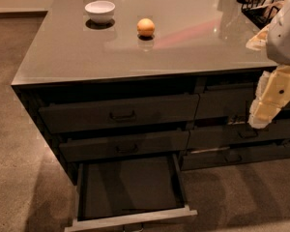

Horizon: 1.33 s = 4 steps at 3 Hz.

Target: Place orange into bottom drawer

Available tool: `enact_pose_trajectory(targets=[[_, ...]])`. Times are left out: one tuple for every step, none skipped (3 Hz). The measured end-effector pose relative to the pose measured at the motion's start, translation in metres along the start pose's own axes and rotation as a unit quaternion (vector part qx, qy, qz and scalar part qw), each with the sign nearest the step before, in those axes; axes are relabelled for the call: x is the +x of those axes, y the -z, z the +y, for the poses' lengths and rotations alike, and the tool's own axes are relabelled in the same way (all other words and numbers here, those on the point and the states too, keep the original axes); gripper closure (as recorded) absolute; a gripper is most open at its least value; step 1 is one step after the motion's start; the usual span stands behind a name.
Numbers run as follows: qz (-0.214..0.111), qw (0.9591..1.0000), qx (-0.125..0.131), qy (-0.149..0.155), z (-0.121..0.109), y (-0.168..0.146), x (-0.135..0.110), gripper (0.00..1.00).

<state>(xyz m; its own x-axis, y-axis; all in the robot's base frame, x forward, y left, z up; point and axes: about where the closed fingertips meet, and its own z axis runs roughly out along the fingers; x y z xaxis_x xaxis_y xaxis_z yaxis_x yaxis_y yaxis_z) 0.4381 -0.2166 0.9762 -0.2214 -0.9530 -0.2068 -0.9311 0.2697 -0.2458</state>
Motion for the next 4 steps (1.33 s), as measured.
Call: enact_pose_trajectory(targets=[[0.0,1.0,0.0,0.0,0.0,0.0,0.0,0.0],[-0.029,0.9993,0.024,-0.003,-0.03,-0.002,-0.009,0.0],[-0.059,0.9974,0.038,0.015,-0.093,-0.017,-0.025,0.0],[-0.101,0.9944,0.019,0.024,-0.15,-0.053,-0.057,0.0]])
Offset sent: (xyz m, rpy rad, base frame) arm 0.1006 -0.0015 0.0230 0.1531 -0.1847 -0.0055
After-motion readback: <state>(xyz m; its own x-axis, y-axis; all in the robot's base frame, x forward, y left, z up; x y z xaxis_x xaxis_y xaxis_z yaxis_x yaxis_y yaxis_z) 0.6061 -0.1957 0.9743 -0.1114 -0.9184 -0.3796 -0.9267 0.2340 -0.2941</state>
